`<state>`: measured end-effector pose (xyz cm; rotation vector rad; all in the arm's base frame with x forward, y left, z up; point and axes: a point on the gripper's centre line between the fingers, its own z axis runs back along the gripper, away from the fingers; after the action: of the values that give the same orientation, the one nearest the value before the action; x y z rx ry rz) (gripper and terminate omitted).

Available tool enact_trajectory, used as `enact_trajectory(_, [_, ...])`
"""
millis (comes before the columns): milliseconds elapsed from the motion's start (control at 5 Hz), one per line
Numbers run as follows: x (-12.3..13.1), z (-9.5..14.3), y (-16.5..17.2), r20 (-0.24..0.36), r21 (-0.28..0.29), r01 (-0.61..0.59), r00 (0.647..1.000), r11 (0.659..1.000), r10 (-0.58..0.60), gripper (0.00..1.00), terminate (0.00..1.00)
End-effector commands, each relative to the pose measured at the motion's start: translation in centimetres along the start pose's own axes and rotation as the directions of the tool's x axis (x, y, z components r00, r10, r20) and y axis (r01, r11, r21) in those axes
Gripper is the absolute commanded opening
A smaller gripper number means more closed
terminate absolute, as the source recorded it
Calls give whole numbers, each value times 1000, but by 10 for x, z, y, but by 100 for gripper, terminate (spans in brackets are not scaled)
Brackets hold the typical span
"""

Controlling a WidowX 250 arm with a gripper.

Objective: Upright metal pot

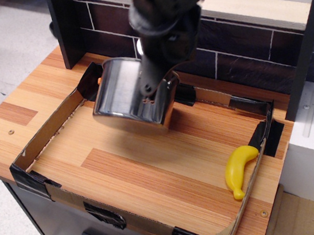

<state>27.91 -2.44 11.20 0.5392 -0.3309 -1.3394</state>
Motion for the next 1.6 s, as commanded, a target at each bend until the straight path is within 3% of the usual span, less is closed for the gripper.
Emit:
enact_trajectory(0, [-2, 14, -21, 60, 339, 23, 997, 941, -46, 0, 0])
enact_trajectory(200, [1, 3, -32, 55, 369, 39, 996, 929, -64, 0, 0])
enact_trajectory(400, [4, -6, -39, 76, 333, 6, 997, 943, -33, 0, 0])
enact_trajectory(600, [3, -10, -47, 87, 268, -31, 996, 963, 8, 0, 0])
enact_trajectory(800, [1, -7, -52, 105, 131, -102, 990, 986, 89, 0, 0])
enact_trajectory(1000, [-1, 4, -53, 61, -96, -233, 969, 968, 239, 100, 0])
enact_trajectory(1200, [-5, 7, -50, -5, -313, -324, 941, 893, 339, 100, 0])
enact_trajectory(1400, [-10, 8, -44, -62, -348, -421, 902, 838, 427, 100, 0])
